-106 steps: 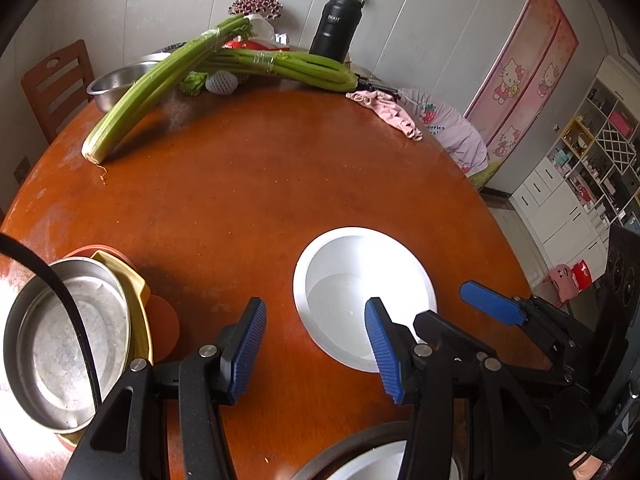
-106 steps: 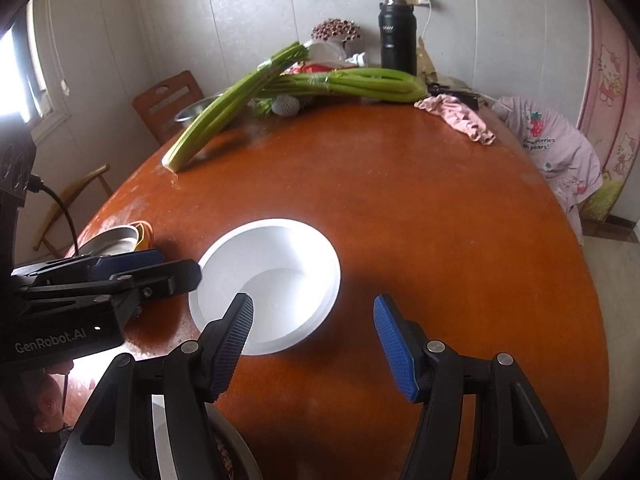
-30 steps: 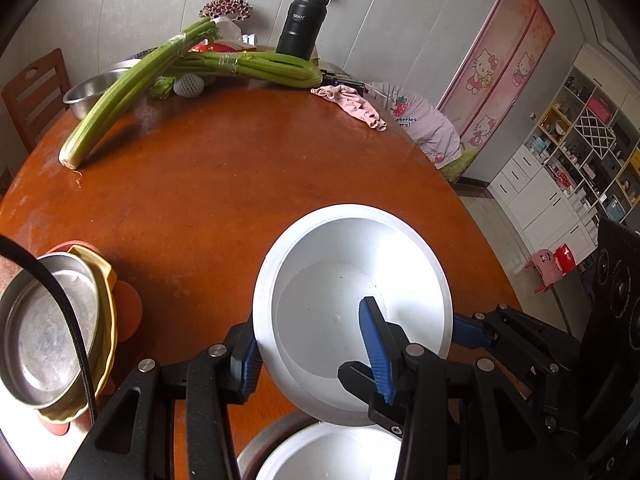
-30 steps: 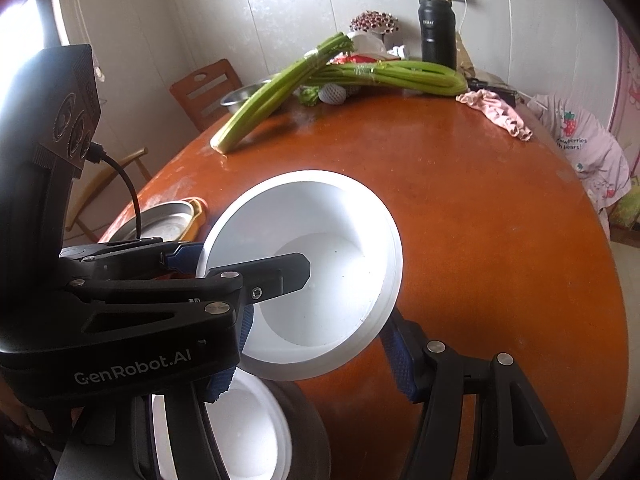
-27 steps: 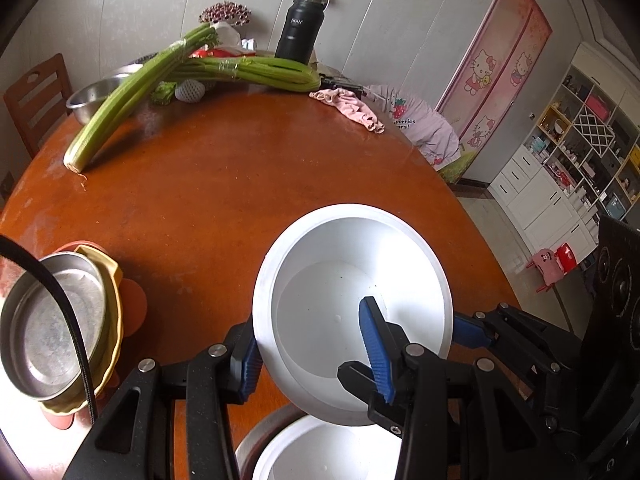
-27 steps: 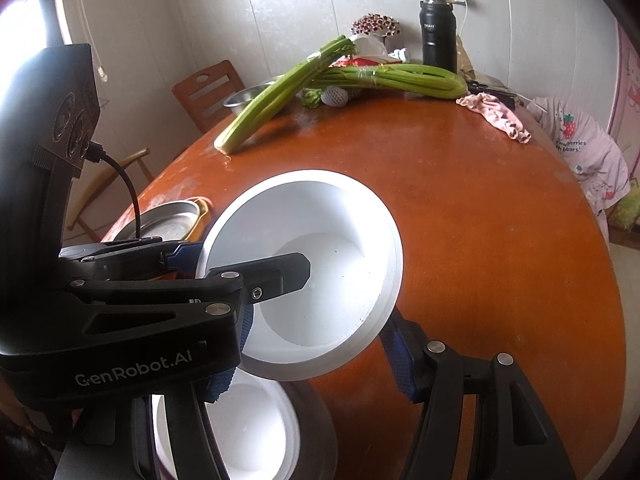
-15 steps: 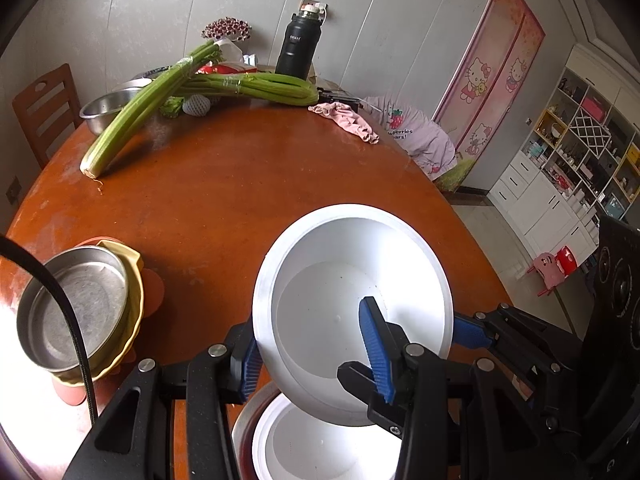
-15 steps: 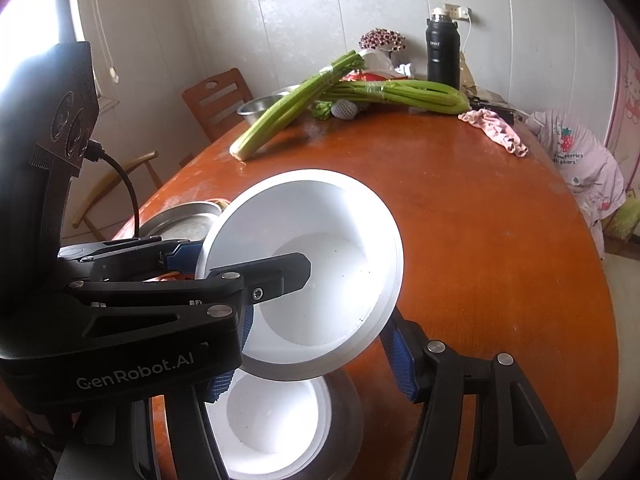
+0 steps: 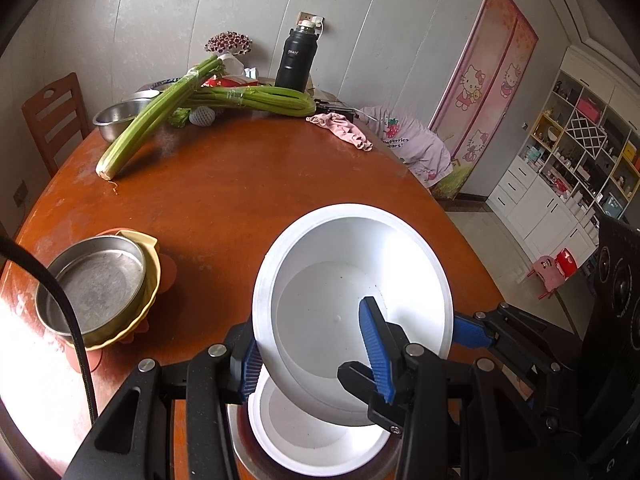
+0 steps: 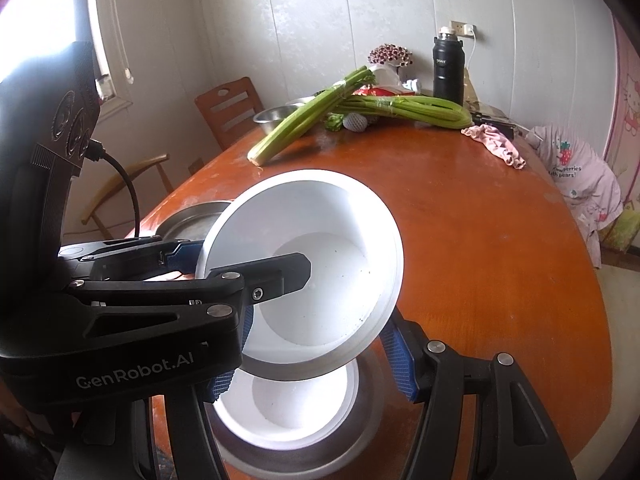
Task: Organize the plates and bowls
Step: 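Lower the second white bowl into the steel bowl with the left gripper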
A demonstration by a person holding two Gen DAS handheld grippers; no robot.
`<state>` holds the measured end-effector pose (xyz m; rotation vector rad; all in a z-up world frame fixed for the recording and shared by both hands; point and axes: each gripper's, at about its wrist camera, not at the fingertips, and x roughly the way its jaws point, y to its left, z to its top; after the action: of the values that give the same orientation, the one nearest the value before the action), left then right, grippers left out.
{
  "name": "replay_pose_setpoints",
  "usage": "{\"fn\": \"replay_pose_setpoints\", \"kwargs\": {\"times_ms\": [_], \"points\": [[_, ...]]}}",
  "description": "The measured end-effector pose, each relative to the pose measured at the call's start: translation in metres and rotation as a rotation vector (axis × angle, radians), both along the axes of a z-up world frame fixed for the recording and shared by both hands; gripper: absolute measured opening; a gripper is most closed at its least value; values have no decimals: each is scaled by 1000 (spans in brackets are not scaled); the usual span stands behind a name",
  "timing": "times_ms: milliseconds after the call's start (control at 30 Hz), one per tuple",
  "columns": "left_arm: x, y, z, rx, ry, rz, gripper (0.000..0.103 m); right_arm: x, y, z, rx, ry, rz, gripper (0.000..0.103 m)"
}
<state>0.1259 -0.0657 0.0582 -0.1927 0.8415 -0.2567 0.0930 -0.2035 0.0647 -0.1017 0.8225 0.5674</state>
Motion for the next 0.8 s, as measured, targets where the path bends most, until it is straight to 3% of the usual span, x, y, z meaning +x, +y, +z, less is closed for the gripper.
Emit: {"fn": "replay_pose_setpoints", "kwargs": {"times_ms": [800], "points": [[-48,-3,-11,2,-6,-2,45,-46,-2,-10,4,-14,7,66]]}}
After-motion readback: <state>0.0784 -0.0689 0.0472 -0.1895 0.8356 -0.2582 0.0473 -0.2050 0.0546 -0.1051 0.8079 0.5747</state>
